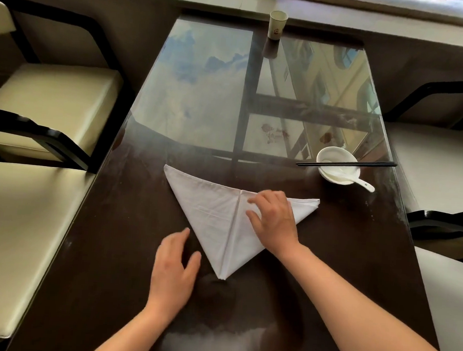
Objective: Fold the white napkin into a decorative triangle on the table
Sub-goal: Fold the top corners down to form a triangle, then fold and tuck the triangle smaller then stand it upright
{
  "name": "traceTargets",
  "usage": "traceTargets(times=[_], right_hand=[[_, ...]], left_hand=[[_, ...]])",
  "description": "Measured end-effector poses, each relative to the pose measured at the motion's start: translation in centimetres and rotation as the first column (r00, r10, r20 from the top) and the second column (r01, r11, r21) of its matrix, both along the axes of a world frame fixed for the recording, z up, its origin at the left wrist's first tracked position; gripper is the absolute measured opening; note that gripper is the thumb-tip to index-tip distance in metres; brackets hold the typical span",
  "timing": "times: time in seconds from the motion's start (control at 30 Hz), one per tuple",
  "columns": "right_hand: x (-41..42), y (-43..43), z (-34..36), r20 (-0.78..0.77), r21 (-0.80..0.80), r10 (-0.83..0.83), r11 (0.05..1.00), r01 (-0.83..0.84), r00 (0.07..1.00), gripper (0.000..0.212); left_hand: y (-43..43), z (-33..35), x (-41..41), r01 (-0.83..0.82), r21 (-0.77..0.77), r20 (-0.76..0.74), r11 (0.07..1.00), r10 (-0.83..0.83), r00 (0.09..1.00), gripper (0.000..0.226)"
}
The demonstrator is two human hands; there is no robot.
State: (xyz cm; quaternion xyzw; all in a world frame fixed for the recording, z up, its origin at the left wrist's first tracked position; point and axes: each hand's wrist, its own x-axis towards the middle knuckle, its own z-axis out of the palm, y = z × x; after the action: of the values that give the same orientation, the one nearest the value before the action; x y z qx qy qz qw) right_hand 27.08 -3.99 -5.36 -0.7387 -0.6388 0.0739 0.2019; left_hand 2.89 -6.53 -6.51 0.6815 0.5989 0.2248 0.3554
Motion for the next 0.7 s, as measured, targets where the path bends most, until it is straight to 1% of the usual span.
traceTargets(times=[0.03,0.1,0.17,0.23,0.3,0.4,0.43,0.5,0.53,0.57,0.6,0.7], right_hand=[[0.0,-1.0,-0.1,0.017,-0.008,-0.005,1.000,0.005,1.000,0.019],[-0.1,-2.4,-0.4,0.037,-0.026,-0.021,0.999,0.022,0.999,0.018],[-0.2,-3.1,-0.6,0.036,-0.025,-0.027,0.999,0.028,0.999,0.017],[-0.3,-3.4,-0.7,0.019,-0.011,-0.030,0.999,0.030,0.999,0.016],[-0.4,-3.7,-0.7,0.011,-0.004,-0.036,0.999,0.036,0.999,0.017],[-0.3,-4.1,-1.1,0.021,-0.051,-0.029,0.998,0.030,0.999,0.018],[-0.2,-4.3,-1.2,0.020,-0.077,-0.024,0.997,0.025,1.000,0.017],[-0.1,-4.5,-1.5,-0.003,-0.121,-0.021,0.992,0.020,1.000,0.017],[0.0,-4.6,-1.6,-0.012,-0.129,-0.022,0.991,0.020,1.000,0.018],[0.0,-4.6,-1.6,-0.015,-0.130,-0.021,0.991,0.019,1.000,0.018],[0.0,-4.6,-1.6,-0.018,-0.131,-0.021,0.991,0.019,1.000,0.019],[0.1,-4.5,-1.5,-0.029,-0.145,-0.021,0.989,0.017,0.999,0.020]], left_hand=[[1.5,0.4,0.5,-0.131,-0.087,0.050,0.988,0.135,0.990,0.057],[4.6,1.5,1.5,-0.327,-0.304,0.126,0.895,0.378,0.917,0.061],[7.2,2.0,2.4,-0.394,-0.481,0.225,0.783,0.545,0.808,0.065],[9.2,2.2,3.1,-0.416,-0.571,0.266,0.708,0.639,0.722,0.068],[10.3,2.2,3.6,-0.454,-0.619,0.241,0.640,0.706,0.666,0.067],[11.4,2.1,4.0,-0.518,-0.698,0.172,0.495,0.818,0.549,0.050],[11.7,2.2,4.1,-0.519,-0.715,0.151,0.468,0.829,0.538,0.050],[12.1,2.3,4.5,-0.523,-0.726,0.112,0.446,0.828,0.550,0.056],[12.3,2.3,4.8,-0.530,-0.721,0.103,0.447,0.825,0.555,0.052],[12.4,2.2,5.1,-0.534,-0.712,0.105,0.455,0.822,0.560,0.041],[12.4,2.1,5.4,-0.536,-0.702,0.111,0.469,0.815,0.568,0.031],[12.3,1.8,6.4,-0.564,-0.609,0.124,0.558,0.770,0.627,0.022]])
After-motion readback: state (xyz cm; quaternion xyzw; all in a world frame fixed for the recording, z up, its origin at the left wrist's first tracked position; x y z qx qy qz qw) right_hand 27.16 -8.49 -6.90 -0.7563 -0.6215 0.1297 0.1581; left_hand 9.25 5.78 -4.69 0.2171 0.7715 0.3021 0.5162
